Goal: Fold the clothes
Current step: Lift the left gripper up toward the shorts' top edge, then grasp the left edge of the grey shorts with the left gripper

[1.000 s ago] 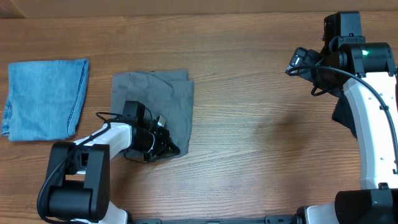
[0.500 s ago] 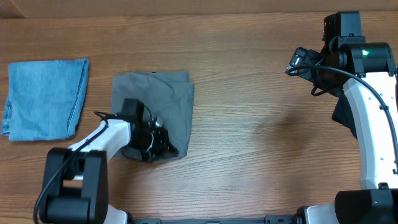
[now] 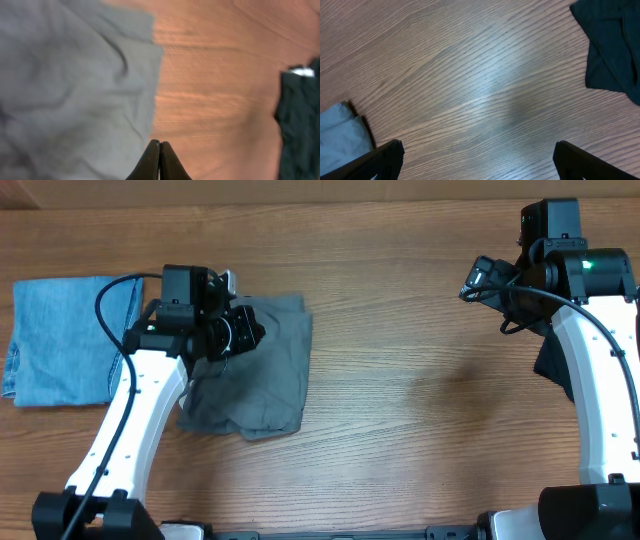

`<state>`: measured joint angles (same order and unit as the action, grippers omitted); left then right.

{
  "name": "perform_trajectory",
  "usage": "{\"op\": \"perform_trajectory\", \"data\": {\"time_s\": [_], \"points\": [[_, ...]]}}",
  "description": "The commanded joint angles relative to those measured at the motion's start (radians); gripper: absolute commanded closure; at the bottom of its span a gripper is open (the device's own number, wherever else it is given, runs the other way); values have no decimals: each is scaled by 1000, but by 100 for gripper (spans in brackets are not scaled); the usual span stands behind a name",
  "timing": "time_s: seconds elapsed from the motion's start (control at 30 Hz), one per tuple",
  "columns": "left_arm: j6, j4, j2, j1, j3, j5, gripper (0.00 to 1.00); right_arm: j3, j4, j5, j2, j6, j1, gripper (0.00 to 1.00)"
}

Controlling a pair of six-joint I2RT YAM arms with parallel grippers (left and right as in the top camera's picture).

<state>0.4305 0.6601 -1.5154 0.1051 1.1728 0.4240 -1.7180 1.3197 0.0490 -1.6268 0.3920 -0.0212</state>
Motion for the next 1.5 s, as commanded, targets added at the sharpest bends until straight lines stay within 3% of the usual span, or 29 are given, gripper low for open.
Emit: {"op": "perform_trajectory", "data": {"time_s": [0.0, 0.3, 0.4, 0.53, 0.7, 0.97, 1.07, 1.3, 1.47], "points": [[-35, -56, -79, 16, -13, -51, 96, 2, -5, -3, -2, 5, 1, 0], [-42, -248, -417, 17, -13, 204, 96, 2, -5, -3, -2, 5, 1, 0], [-42, -249, -484, 17, -13, 223, 96, 2, -5, -3, -2, 5, 1, 0], [-42, -243, -492, 11, -1, 230, 96, 2, -5, -3, -2, 5, 1, 0], [-51, -158, -412, -30, 135, 276, 96, 2, -5, -3, -2, 5, 1, 0], [-61, -120, -344, -149, 260, 219, 92, 2, -5, -3, -2, 5, 1, 0], [-89, -71, -388, -171, 259, 145, 93, 2, -5, -3, -2, 5, 1, 0], [-140, -26, -555, -176, 258, 123, 96, 2, -5, -3, -2, 5, 1, 0], [-139, 9, -616, -216, 259, -26, 96, 2, -5, -3, -2, 5, 1, 0]]}}
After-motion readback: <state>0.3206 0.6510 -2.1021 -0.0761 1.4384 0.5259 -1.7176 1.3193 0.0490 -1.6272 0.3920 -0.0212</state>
